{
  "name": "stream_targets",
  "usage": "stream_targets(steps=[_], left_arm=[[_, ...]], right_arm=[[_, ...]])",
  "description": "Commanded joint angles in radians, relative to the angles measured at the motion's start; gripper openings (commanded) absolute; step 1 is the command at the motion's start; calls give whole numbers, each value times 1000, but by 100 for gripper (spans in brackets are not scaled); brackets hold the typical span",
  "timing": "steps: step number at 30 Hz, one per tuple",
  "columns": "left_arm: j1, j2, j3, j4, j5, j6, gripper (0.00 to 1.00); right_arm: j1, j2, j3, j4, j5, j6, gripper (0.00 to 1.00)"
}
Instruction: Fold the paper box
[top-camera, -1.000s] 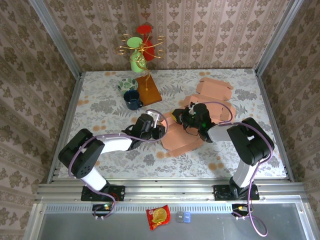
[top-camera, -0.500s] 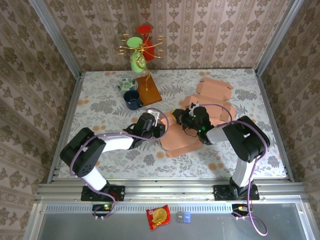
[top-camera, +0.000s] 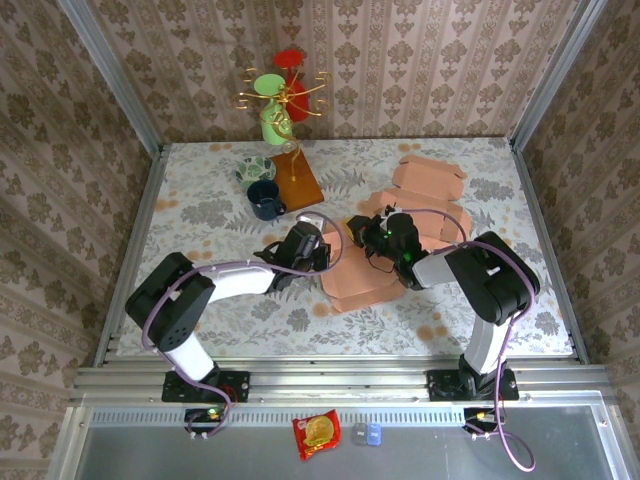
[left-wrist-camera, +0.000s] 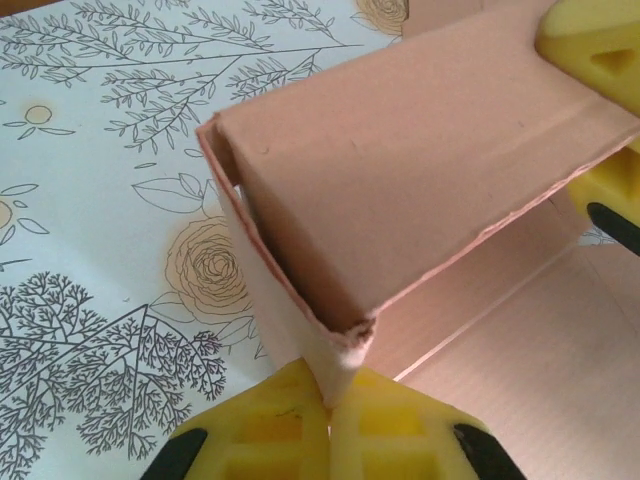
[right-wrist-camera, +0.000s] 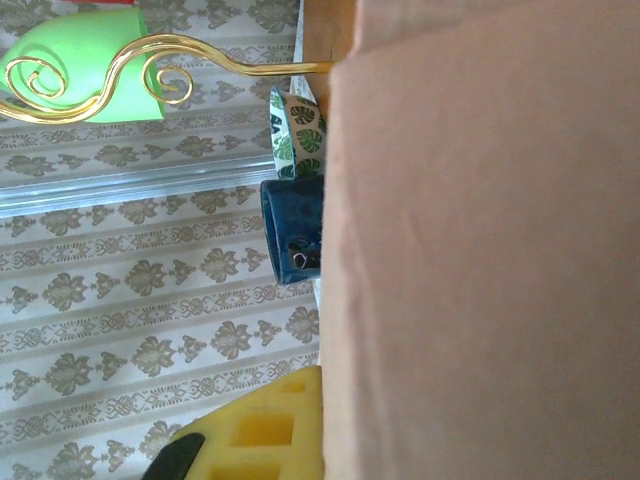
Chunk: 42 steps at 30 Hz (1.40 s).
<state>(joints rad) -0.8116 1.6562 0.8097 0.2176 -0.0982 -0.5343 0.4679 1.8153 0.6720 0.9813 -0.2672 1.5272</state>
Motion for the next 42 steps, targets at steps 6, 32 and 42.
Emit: stream_targets(steps=[6, 32, 42], left_arm=[[-12, 56, 45, -25, -30, -31, 0], [64, -30, 171, -301, 50, 36, 0], [218, -4, 302, -371, 439, 65, 0]], right_arm=[[40, 15, -23, -101, -46, 23, 0], [-119, -508, 187, -979, -50, -290, 74], [-372, -545, 408, -1368, -268, -752, 54]])
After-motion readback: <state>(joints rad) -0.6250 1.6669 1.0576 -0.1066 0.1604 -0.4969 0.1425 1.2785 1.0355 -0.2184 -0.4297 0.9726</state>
